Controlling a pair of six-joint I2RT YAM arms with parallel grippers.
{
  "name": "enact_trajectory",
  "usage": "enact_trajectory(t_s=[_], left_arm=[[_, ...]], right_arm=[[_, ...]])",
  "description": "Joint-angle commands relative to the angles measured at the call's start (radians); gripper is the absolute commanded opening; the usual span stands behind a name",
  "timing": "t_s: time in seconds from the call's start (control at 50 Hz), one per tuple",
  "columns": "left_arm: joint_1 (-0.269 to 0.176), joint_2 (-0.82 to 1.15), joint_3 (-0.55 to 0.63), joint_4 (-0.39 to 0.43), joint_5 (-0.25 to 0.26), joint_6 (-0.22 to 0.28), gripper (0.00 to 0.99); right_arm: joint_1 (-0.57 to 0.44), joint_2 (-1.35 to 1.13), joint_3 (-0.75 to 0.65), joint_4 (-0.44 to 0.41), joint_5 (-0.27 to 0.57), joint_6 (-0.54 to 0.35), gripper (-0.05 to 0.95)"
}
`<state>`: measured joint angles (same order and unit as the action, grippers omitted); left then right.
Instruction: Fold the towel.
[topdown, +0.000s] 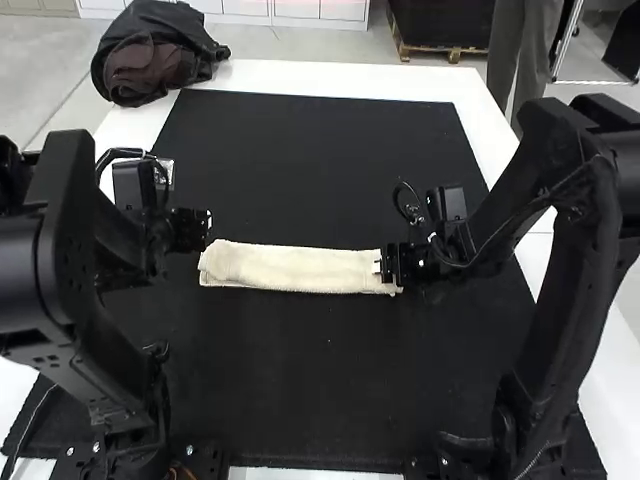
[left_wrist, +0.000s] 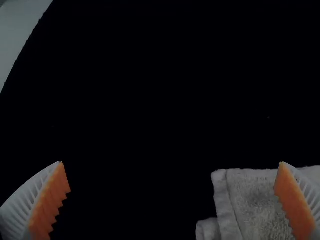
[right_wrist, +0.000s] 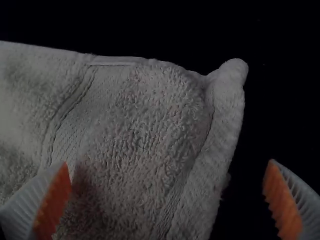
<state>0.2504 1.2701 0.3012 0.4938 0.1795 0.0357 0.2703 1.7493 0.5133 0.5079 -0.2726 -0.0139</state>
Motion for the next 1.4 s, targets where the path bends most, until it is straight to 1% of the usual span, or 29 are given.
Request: enact_trajectory(t_s=[0.0, 0.06, 0.1, 0.14, 0.16, 0.2, 0.22, 0.44, 0.62, 0.72, 0.86, 1.12, 1.24, 1.38], left_arm=[[0.015, -0.018, 0.026, 0.0, -0.002, -0.011, 0.961], [0.02, -0.018, 0.026, -0.001, -0.002, -0.01, 0.961], [0.024, -0.018, 0.026, -0.003, -0.002, -0.011, 0.961], [0.027, -0.018, 0.026, -0.006, -0.002, -0.01, 0.961], [0.03, -0.018, 0.026, -0.008, -0.002, -0.01, 0.961], [0.038, -0.018, 0.027, -0.009, -0.002, -0.01, 0.961], [0.039, -0.018, 0.027, -0.012, 0.0, -0.01, 0.961], [0.078, -0.018, 0.035, -0.021, 0.002, -0.008, 0.961], [0.082, -0.018, 0.035, -0.035, 0.009, -0.005, 0.961], [0.082, -0.018, 0.035, -0.037, 0.009, -0.005, 0.961], [0.082, -0.018, 0.033, -0.035, 0.008, -0.007, 0.961], [0.082, -0.018, 0.032, -0.037, 0.003, -0.008, 0.961], [0.082, -0.018, 0.03, -0.037, 0.0, -0.008, 0.961], [0.082, -0.018, 0.026, -0.034, -0.025, -0.003, 0.961]], right_arm=[[0.018, 0.041, 0.011, -0.005, -0.019, -0.008, 0.76], [0.02, 0.044, 0.008, -0.005, -0.053, -0.008, 0.6], [0.02, 0.05, 0.008, -0.006, -0.088, -0.008, 0.46], [0.021, 0.053, 0.008, -0.006, -0.116, -0.009, 0.3], [0.023, 0.056, 0.008, -0.005, -0.134, -0.012, 0.18], [0.026, 0.058, 0.007, 0.001, -0.134, -0.015, 0.02], [0.026, 0.059, 0.005, 0.009, -0.129, -0.015, -0.03], [0.015, 0.053, -0.001, 0.018, -0.128, 0.006, -0.02], [-0.023, -0.014, 0.016, 0.007, -0.125, 0.046, -0.02], [-0.04, -0.07, 0.034, -0.035, -0.125, 0.057, -0.02], [-0.045, -0.14, 0.07, -0.129, -0.125, 0.055, -0.02], [-0.026, -0.214, 0.14, -0.236, -0.135, 0.077, -0.02], [0.012, -0.218, 0.168, -0.261, -0.135, 0.092, -0.02], [0.081, -0.218, 0.191, -0.264, -0.131, 0.109, -0.02]])
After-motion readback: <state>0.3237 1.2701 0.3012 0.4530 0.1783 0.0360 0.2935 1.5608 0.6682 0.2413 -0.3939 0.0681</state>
